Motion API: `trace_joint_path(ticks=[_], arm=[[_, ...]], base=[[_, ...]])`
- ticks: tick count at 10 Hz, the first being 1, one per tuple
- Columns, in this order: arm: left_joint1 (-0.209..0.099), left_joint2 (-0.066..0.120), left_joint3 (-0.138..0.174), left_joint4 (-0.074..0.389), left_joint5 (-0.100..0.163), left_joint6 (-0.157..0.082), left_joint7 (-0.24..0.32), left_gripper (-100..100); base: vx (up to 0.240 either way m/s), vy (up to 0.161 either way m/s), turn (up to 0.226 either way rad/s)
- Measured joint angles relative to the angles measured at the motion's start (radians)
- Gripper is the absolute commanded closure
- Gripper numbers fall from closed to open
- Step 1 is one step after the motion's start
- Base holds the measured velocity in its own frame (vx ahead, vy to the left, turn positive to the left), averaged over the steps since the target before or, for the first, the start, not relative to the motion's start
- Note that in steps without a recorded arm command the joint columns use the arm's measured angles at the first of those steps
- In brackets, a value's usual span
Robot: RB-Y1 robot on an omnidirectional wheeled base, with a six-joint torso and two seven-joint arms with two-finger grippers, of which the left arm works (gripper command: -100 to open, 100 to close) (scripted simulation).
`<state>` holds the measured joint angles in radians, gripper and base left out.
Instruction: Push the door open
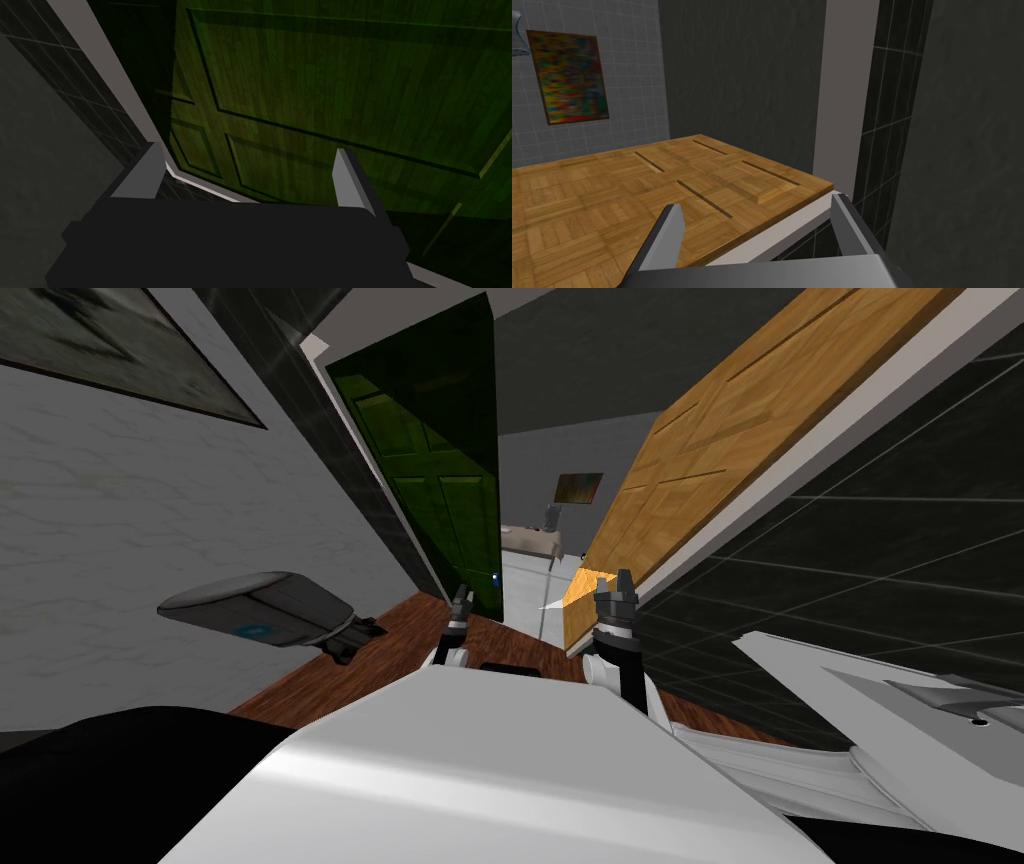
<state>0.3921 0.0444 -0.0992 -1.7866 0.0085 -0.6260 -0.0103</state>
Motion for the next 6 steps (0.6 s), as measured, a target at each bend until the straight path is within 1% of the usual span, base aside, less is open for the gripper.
trace_joint_path(ticks=[1, 2, 3, 4, 5, 6], arm=[[-0.001, -0.002, -0.005, 0.018, -0.002, -0.003, 0.0, -100], [-0.01, 0.001, -0.007, 0.046, -0.002, -0.008, 0.001, -100], [-0.012, 0.003, -0.009, 0.063, -0.003, -0.012, 0.002, -100], [-0.017, 0.005, -0.012, 0.091, -0.003, -0.019, 0.004, -100], [-0.028, 0.007, -0.015, 0.118, -0.004, -0.021, 0.006, -100], [-0.034, 0.005, -0.018, 0.145, -0.005, -0.026, 0.005, -100]], base=[[0.059, 0.057, -0.043], [0.052, 0.046, -0.03], [0.055, 0.039, -0.048], [0.079, 0.075, -0.085], [0.056, 0.066, -0.037], [0.044, 0.048, -0.044]])
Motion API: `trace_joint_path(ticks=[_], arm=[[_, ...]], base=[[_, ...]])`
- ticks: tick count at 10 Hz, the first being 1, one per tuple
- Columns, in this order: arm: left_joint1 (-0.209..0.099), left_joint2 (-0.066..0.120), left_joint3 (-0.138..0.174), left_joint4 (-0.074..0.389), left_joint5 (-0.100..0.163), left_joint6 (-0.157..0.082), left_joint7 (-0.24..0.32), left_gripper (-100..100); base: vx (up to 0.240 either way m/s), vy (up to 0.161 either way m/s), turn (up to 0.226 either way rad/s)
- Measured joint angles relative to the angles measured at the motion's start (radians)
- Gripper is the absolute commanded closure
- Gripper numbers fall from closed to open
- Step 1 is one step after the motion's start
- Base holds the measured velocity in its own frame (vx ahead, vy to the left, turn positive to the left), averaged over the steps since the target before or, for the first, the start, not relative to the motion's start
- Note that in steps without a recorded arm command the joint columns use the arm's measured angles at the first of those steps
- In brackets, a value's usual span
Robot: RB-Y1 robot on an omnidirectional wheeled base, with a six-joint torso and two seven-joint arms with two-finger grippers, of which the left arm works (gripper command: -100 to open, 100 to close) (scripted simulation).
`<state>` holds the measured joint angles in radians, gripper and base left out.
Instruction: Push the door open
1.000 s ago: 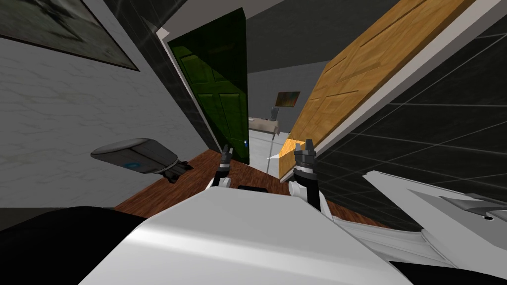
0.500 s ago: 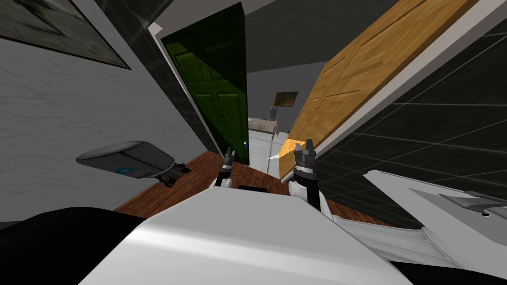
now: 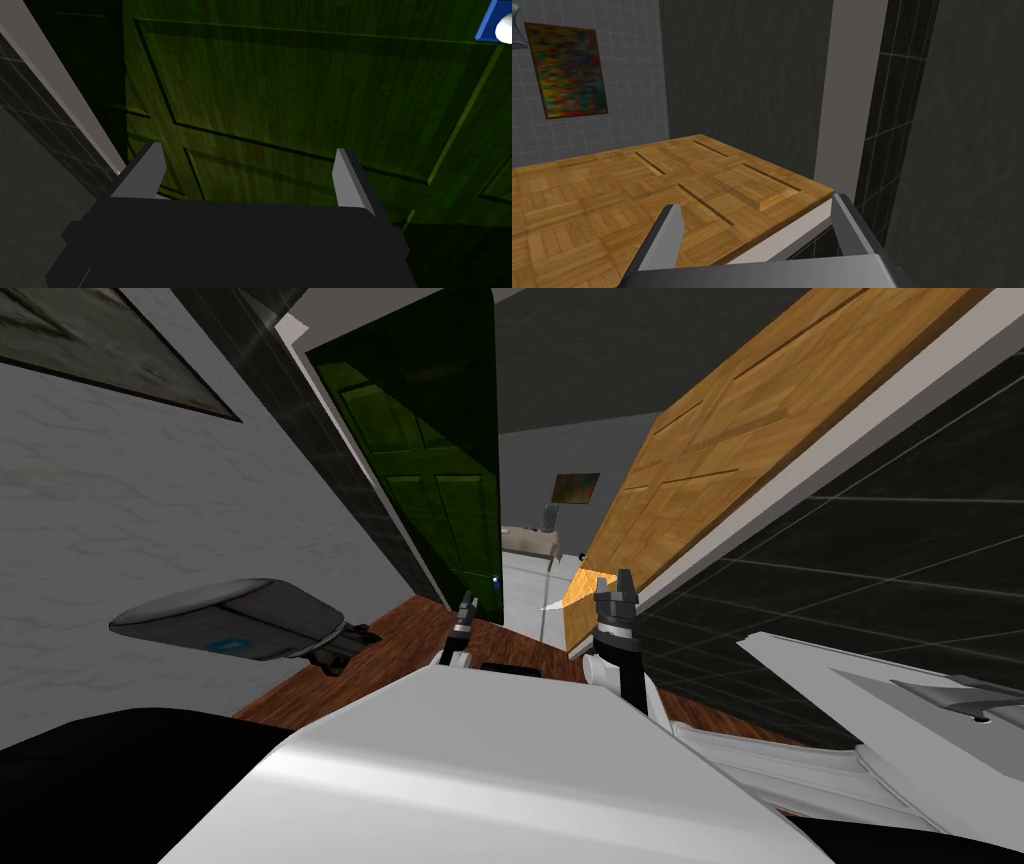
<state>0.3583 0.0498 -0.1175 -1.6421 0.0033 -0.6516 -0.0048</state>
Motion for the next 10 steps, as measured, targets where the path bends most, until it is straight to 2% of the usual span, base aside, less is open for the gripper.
trace_joint_path(ticks=[3, 8, 10], arm=[[-0.034, 0.002, -0.01, 0.111, -0.003, -0.016, 0.003, -100], [-0.055, 0.012, -0.026, 0.229, -0.005, -0.029, 0.015, -100], [-0.074, 0.006, -0.033, 0.29, -0.008, -0.039, 0.014, -100]], base=[[0.087, 0.081, -0.078], [0.05, 0.055, -0.045], [0.074, 0.079, -0.071]])
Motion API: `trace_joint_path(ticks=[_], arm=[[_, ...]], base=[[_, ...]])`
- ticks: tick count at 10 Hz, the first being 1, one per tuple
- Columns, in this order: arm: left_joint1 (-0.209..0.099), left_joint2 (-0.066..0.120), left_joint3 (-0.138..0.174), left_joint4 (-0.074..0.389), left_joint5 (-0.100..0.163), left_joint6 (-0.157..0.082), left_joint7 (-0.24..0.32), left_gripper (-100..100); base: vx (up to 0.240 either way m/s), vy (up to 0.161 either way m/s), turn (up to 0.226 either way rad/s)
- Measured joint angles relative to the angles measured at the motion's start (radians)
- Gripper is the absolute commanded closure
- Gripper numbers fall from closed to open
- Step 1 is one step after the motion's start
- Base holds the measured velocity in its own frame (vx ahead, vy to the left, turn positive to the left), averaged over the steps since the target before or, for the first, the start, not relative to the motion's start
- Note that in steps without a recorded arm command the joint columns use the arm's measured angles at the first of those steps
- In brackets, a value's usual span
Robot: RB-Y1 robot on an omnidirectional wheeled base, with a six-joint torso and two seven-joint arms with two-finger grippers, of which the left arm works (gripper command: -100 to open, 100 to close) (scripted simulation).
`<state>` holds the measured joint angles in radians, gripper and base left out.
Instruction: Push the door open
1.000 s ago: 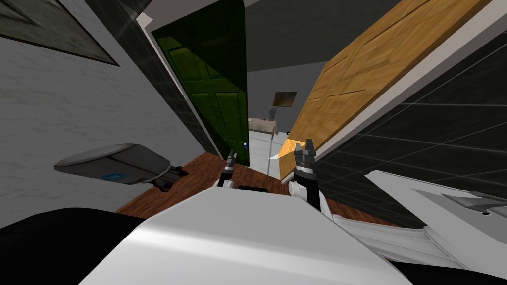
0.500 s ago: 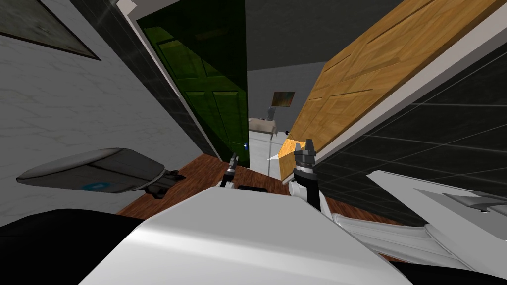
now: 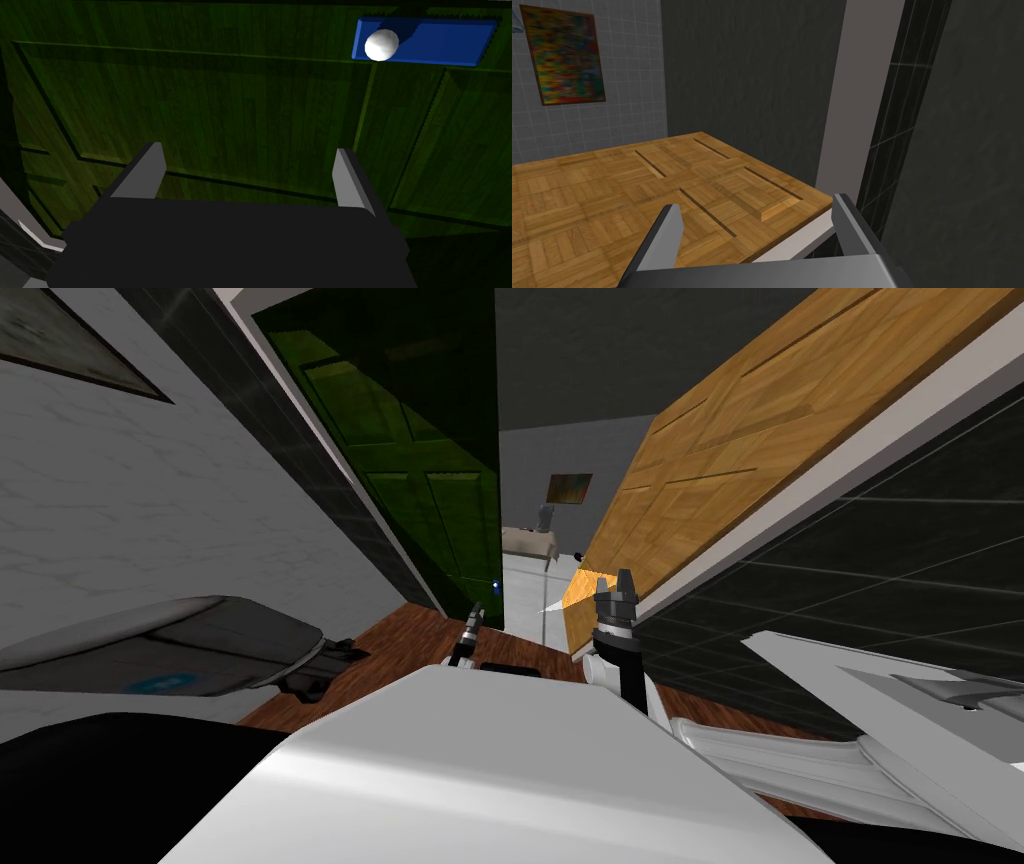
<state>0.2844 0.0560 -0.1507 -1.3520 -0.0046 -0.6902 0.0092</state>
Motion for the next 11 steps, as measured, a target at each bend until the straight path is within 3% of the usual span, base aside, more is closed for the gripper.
trace_joint_path(ticks=[4, 7, 11], arm=[[-0.025, 0.003, -0.011, 0.11, -0.002, -0.021, 0.008, -100], [-0.038, -0.004, -0.024, 0.175, -0.006, -0.024, 0.007, -100], [-0.07, -0.01, -0.033, 0.289, -0.008, -0.046, 0.012, -100]], base=[[0.071, 0.059, -0.047], [0.073, 0.067, -0.052], [0.089, 0.067, -0.045]])
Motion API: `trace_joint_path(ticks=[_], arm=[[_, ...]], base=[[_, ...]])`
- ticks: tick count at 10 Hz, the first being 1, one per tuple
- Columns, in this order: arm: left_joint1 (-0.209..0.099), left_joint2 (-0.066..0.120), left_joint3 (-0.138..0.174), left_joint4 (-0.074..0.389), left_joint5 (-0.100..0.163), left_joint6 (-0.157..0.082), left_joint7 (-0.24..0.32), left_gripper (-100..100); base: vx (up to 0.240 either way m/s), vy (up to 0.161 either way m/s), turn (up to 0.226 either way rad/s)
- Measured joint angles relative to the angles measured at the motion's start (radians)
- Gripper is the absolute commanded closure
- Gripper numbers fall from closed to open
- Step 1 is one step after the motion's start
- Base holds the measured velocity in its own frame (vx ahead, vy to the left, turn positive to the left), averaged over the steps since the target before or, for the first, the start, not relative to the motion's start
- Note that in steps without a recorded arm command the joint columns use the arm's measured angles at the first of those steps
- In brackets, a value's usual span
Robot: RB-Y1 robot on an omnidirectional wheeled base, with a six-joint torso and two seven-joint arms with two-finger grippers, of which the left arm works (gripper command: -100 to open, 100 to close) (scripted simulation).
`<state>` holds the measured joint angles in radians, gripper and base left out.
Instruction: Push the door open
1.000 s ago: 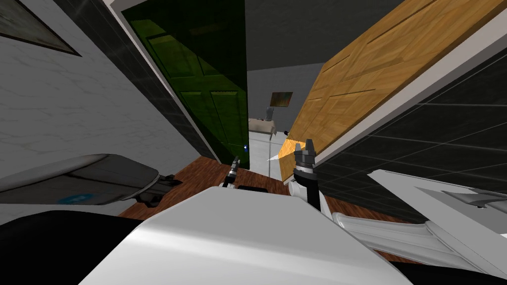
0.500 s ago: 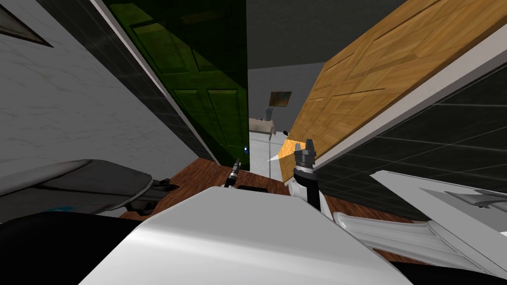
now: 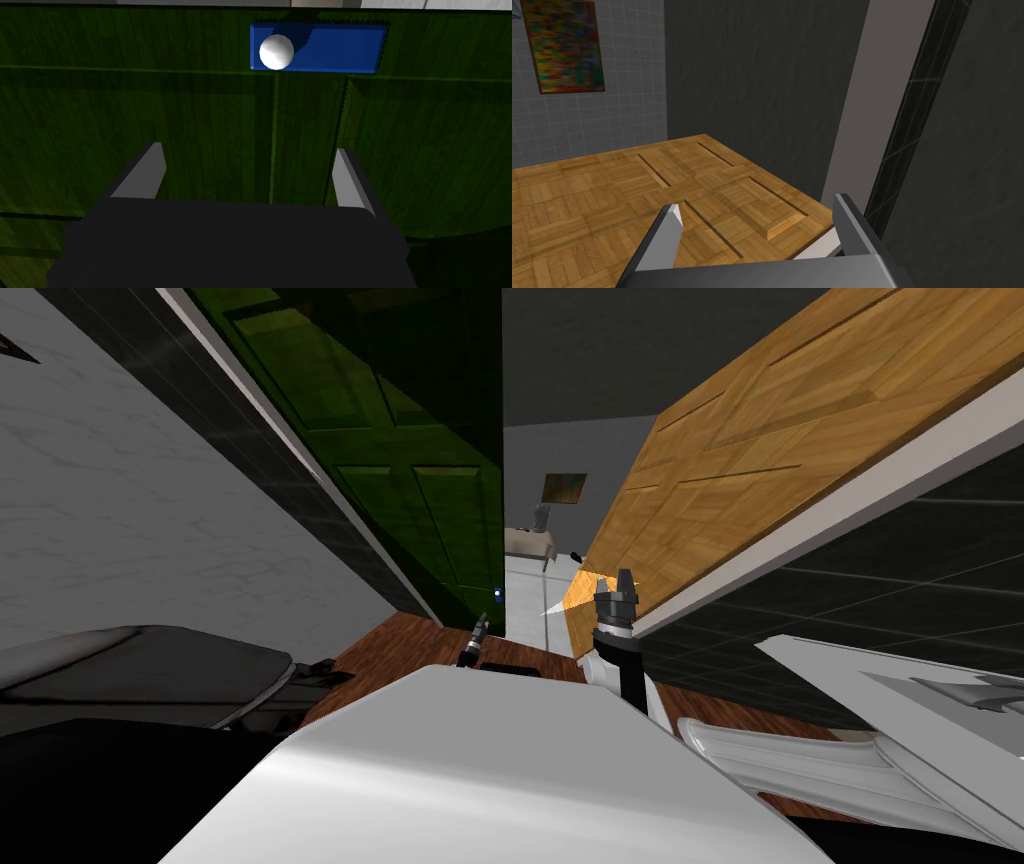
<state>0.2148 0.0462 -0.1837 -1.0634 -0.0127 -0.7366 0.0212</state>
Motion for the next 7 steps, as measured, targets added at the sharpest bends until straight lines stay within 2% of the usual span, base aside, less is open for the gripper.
trace_joint_path(ticks=[2, 7], arm=[[-0.002, 0.001, -0.004, 0.011, -0.001, 0.003, 0.003, -100], [-0.021, 0.009, 0.009, 0.034, 0.004, 0.0, 0.001, -100]], base=[[0.085, 0.013, -0.015], [0.195, -0.025, -0.023]])
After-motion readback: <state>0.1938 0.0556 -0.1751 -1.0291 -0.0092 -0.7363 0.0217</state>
